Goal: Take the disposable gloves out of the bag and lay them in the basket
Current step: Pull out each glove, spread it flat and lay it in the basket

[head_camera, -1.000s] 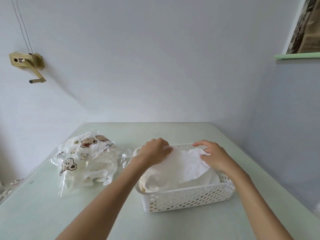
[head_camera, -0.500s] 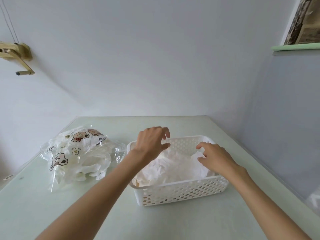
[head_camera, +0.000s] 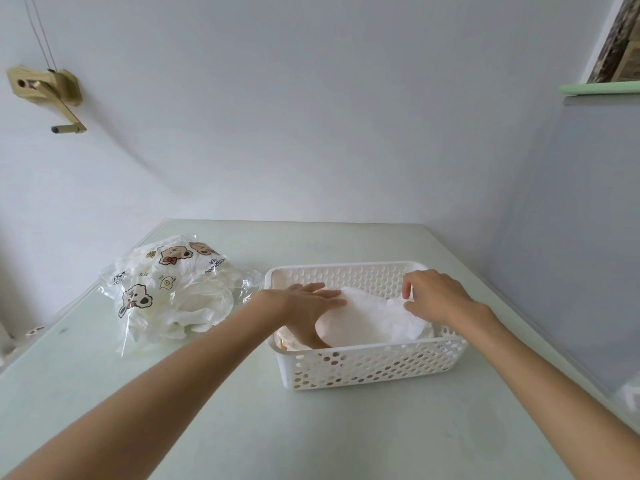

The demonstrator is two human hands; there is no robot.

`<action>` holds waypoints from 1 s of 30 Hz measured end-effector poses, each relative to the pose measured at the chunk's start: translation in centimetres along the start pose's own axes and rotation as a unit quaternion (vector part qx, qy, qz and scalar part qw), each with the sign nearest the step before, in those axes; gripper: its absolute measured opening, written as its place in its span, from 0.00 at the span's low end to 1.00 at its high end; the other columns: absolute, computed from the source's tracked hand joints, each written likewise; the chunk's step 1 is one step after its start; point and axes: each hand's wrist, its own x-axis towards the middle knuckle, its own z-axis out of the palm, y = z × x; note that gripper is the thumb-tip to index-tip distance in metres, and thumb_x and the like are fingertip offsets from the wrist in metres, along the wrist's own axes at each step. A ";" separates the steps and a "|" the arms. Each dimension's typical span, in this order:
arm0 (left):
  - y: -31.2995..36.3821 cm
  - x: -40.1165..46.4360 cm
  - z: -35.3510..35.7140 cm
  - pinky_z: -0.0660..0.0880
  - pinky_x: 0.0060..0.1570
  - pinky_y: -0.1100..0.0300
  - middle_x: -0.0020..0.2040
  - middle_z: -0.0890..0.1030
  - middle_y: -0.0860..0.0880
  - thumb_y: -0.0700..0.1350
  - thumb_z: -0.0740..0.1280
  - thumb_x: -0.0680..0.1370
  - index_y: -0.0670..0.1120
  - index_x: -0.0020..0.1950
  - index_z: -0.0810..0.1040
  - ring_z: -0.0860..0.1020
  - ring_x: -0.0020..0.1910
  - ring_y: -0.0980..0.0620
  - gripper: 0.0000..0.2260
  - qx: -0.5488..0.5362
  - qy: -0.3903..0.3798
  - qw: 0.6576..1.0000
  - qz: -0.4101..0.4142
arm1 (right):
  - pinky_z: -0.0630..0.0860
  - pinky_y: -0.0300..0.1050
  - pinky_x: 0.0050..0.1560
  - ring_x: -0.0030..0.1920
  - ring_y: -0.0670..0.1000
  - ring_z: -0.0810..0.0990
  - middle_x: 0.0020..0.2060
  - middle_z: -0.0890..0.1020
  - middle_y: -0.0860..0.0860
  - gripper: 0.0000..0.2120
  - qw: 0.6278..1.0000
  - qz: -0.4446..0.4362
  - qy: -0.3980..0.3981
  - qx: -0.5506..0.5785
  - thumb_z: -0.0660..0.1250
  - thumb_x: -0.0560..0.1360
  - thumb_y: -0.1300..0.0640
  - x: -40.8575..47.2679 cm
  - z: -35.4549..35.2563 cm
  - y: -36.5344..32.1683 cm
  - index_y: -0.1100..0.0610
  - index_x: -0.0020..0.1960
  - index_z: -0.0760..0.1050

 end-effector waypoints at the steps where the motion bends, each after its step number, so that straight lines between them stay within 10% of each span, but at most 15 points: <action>1: -0.1 -0.4 -0.6 0.45 0.76 0.46 0.79 0.47 0.55 0.64 0.67 0.73 0.55 0.79 0.49 0.44 0.78 0.50 0.41 -0.013 0.010 1.000 0.002 | 0.69 0.43 0.46 0.51 0.52 0.77 0.51 0.76 0.49 0.07 0.999 -0.001 0.025 0.031 0.66 0.76 0.59 -0.1 -0.6 0.3 0.52 0.53 0.75; 6: -0.3 -1.9 -1.8 0.64 0.68 0.51 0.65 0.71 0.56 0.67 0.69 0.69 0.57 0.69 0.67 0.66 0.68 0.52 0.32 -0.060 0.042 0.997 -0.025 | 0.70 0.39 0.41 0.41 0.47 0.75 0.45 0.76 0.47 0.11 0.981 -0.106 0.034 0.159 0.69 0.74 0.63 -0.1 -2.3 -0.3 0.47 0.47 0.77; 11: -0.7 -1.6 0.1 0.67 0.65 0.53 0.66 0.72 0.54 0.62 0.69 0.72 0.55 0.74 0.61 0.67 0.67 0.50 0.34 -0.016 0.027 0.999 -0.041 | 0.71 0.42 0.58 0.60 0.50 0.73 0.60 0.70 0.49 0.28 0.969 -0.094 -0.215 0.077 0.72 0.73 0.58 0.2 -0.5 -1.0 0.46 0.69 0.68; 19: -1.6 -1.9 -0.7 0.64 0.69 0.52 0.71 0.68 0.54 0.64 0.70 0.70 0.55 0.73 0.64 0.64 0.71 0.51 0.35 -0.060 0.011 0.997 -0.051 | 0.68 0.41 0.60 0.67 0.52 0.68 0.69 0.66 0.52 0.33 0.974 -0.063 -0.215 0.035 0.70 0.74 0.59 -0.7 -0.5 -0.1 0.50 0.74 0.60; 25: -1.0 -4.6 -1.9 0.71 0.56 0.59 0.54 0.79 0.61 0.57 0.65 0.77 0.57 0.56 0.80 0.76 0.58 0.59 0.11 -0.141 0.146 0.978 -0.038 | 0.71 0.43 0.60 0.60 0.48 0.74 0.61 0.75 0.46 0.21 0.987 -0.105 -0.085 0.089 0.70 0.74 0.53 -1.3 -2.6 -1.7 0.47 0.66 0.72; 30: -5.2 -10.1 -0.4 0.75 0.52 0.56 0.48 0.80 0.63 0.49 0.70 0.75 0.60 0.49 0.78 0.79 0.50 0.61 0.06 -0.262 0.428 0.848 -0.170 | 0.75 0.42 0.53 0.48 0.41 0.77 0.48 0.79 0.41 0.09 0.955 -0.164 -0.010 0.245 0.67 0.76 0.54 -3.2 -3.5 -7.5 0.45 0.55 0.78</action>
